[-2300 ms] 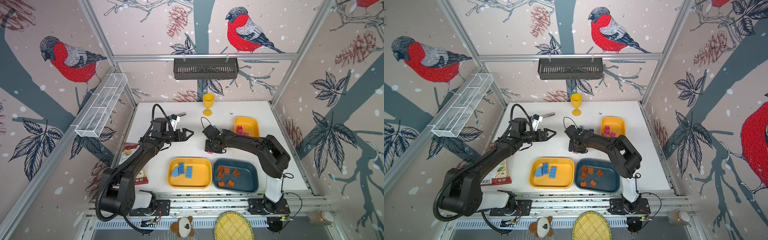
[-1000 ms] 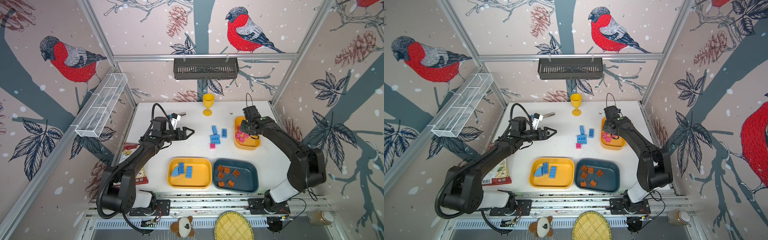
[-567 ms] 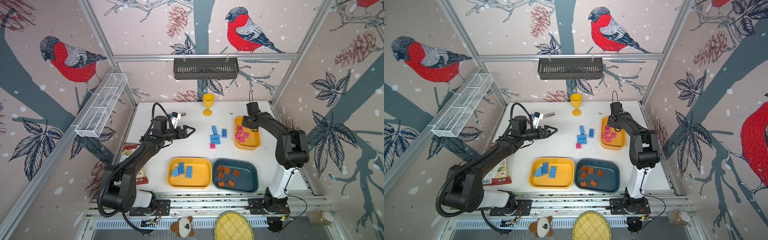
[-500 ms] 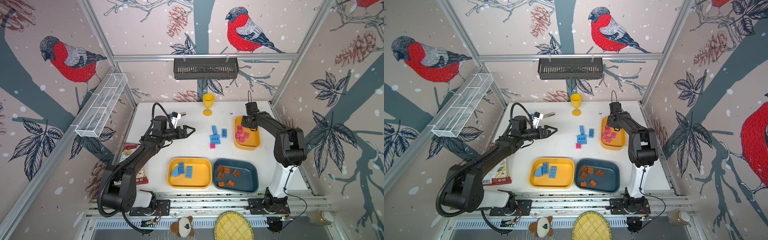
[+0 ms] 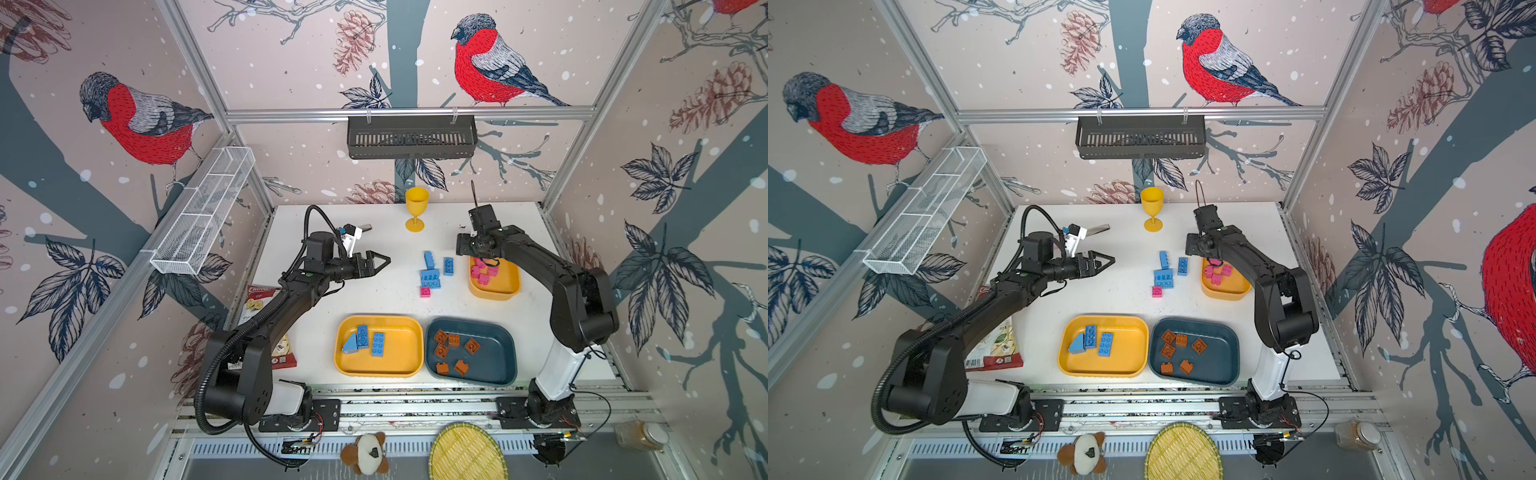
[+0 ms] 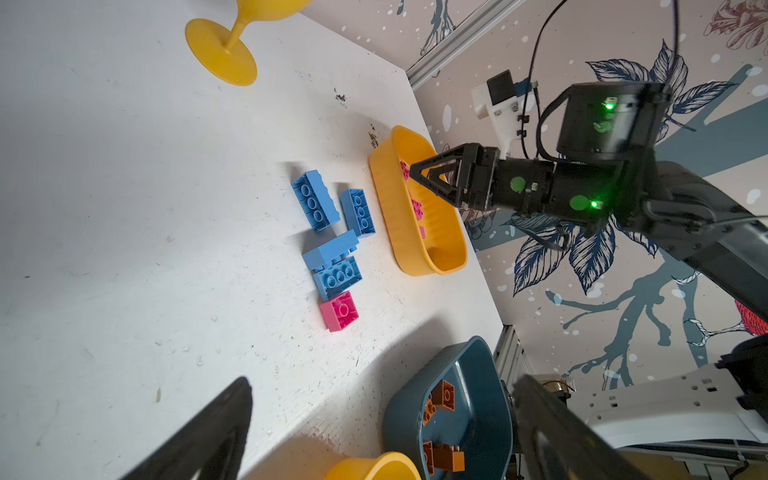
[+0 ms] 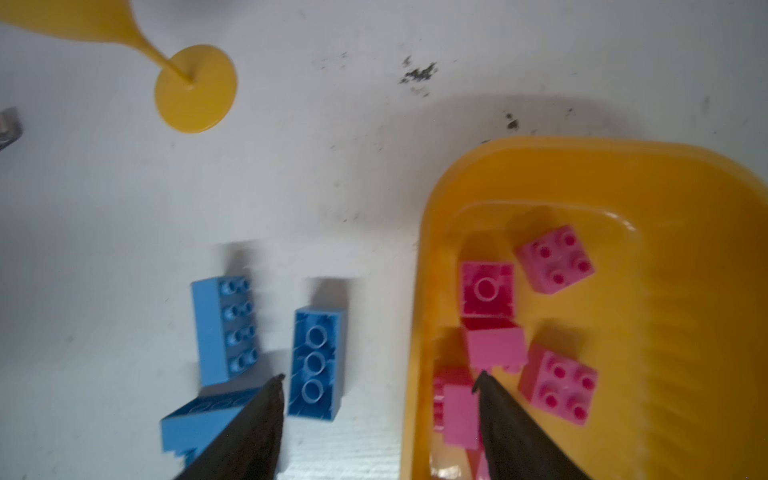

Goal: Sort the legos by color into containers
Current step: 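Move the right gripper back to the remaining pink brick, then close the right gripper on the pink brick and lift it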

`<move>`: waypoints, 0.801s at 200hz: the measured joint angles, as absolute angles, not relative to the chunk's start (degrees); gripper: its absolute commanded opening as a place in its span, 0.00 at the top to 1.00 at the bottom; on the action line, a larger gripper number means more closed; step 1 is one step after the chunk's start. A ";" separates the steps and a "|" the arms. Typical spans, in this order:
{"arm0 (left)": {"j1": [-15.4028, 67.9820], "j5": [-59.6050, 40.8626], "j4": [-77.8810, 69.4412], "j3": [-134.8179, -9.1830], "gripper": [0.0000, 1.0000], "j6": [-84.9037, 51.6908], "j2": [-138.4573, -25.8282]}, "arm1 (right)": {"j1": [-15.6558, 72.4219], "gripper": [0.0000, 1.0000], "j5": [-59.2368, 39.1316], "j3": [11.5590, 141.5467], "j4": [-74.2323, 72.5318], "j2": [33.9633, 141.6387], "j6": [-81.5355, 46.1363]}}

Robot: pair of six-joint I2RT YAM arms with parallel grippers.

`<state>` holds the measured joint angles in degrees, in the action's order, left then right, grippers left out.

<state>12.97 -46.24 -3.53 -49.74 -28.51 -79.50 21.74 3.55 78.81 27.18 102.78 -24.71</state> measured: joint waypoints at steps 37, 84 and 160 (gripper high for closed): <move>12.97 -46.26 -2.74 -49.74 0.03 -27.99 -79.46 | 31.83 0.21 0.40 72.86 28.12 99.02 -31.35; 12.95 -46.26 -2.55 -48.53 0.03 -27.40 -78.65 | 39.18 0.21 1.80 70.85 28.51 100.75 -39.38; 12.78 -45.93 -1.83 -47.66 0.03 -26.70 -76.66 | 41.95 0.38 4.82 72.95 26.52 109.49 -43.70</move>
